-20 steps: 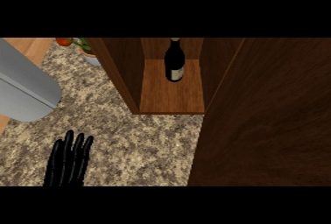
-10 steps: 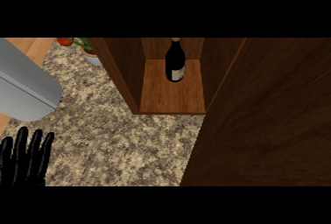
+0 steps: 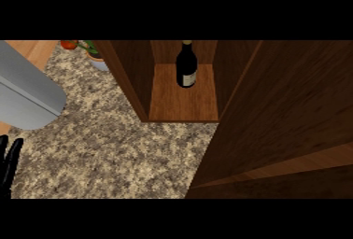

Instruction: Pick up the wine, place it into the cabinet and close the cabinet

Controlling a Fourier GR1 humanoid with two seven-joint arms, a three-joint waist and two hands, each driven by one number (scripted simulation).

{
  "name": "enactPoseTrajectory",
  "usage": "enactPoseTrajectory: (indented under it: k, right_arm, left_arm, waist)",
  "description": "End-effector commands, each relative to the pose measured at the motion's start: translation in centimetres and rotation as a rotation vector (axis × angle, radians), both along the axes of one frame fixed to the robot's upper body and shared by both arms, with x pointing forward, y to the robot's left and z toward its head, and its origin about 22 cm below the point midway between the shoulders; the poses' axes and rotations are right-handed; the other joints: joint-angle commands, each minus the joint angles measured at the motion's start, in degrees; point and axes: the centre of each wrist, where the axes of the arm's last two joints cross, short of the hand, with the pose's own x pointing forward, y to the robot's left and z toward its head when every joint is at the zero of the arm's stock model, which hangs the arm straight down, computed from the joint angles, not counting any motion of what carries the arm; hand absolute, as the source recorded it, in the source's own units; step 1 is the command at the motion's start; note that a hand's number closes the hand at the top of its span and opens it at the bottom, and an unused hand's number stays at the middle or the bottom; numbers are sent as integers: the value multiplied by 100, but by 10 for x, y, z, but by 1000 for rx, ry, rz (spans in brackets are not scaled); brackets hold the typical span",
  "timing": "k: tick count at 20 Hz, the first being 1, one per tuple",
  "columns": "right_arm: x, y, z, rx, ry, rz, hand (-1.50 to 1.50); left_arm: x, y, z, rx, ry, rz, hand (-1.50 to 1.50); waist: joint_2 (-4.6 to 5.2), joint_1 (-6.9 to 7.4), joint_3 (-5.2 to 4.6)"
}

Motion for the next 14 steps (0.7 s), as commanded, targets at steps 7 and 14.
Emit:
enactPoseTrajectory:
  k: [7,14]
  right_arm:
    - [-21,39,10,77,-90,73,150]
    - [-17,57,18,66,-166,4,150]
  left_arm:
    - [9,26,11,6,-11,-25,-150]
    - [18,41,13,-48,23,-44,-150]
  waist:
    - [3,43,-9]
    - [14,46,-13]
